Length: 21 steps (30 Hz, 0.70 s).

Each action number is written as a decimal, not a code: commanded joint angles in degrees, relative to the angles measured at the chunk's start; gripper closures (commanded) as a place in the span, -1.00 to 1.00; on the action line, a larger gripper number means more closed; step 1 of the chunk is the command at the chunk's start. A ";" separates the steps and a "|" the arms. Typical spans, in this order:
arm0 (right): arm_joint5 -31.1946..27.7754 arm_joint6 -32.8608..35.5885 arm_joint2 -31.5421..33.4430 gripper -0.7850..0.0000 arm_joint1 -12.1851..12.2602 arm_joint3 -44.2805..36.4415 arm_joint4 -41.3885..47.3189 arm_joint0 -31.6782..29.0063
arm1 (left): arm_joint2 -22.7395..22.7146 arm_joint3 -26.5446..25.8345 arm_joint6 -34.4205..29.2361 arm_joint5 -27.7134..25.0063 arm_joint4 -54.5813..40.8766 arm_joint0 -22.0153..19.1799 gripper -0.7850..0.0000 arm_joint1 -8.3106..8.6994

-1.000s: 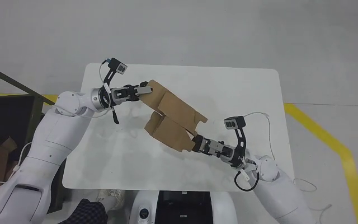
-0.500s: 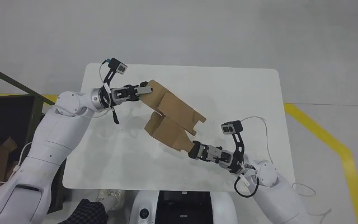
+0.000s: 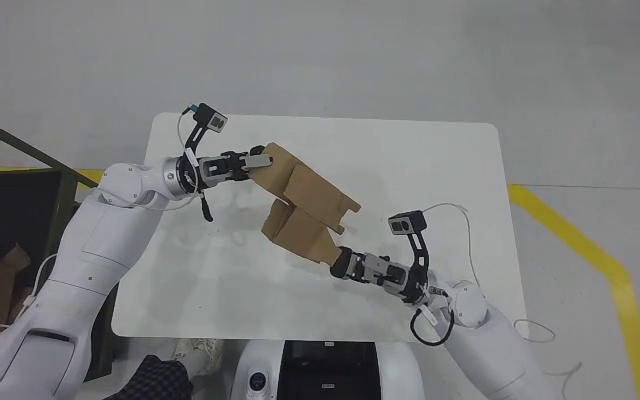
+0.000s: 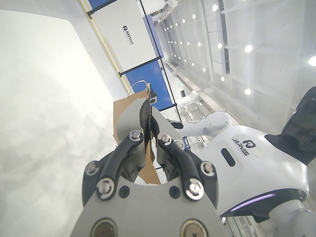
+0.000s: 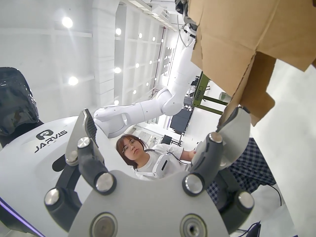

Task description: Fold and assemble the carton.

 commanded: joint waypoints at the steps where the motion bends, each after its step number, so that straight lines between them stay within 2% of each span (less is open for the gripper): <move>1: 0.46 -0.97 -0.44 -1.00 -0.21 0.96 -0.91 0.67 | 0.00 0.00 0.00 0.00 0.00 0.00 1.00 0.00; 6: 1.00 -2.52 -1.87 -0.99 -0.76 2.73 -2.59 1.89 | 0.00 0.00 0.00 0.00 0.00 0.00 1.00 0.00; 9: 0.81 -3.35 -2.38 -0.82 -1.02 3.70 -3.50 2.40 | 0.00 0.00 0.00 0.00 0.00 0.00 1.00 0.00; 12: 0.19 -4.07 -2.77 -0.53 -1.28 4.51 -3.75 2.66 | 0.00 0.00 0.00 0.00 0.00 0.00 1.00 0.00; 15: -0.76 -4.20 -2.93 -0.34 -1.46 5.07 -3.75 2.85 | 0.00 0.00 0.00 0.00 0.00 0.00 1.00 0.00; 21: -0.29 -6.20 -2.92 -0.27 -1.63 6.36 -6.95 2.86 | 0.00 0.00 0.00 0.00 0.00 0.00 1.00 0.00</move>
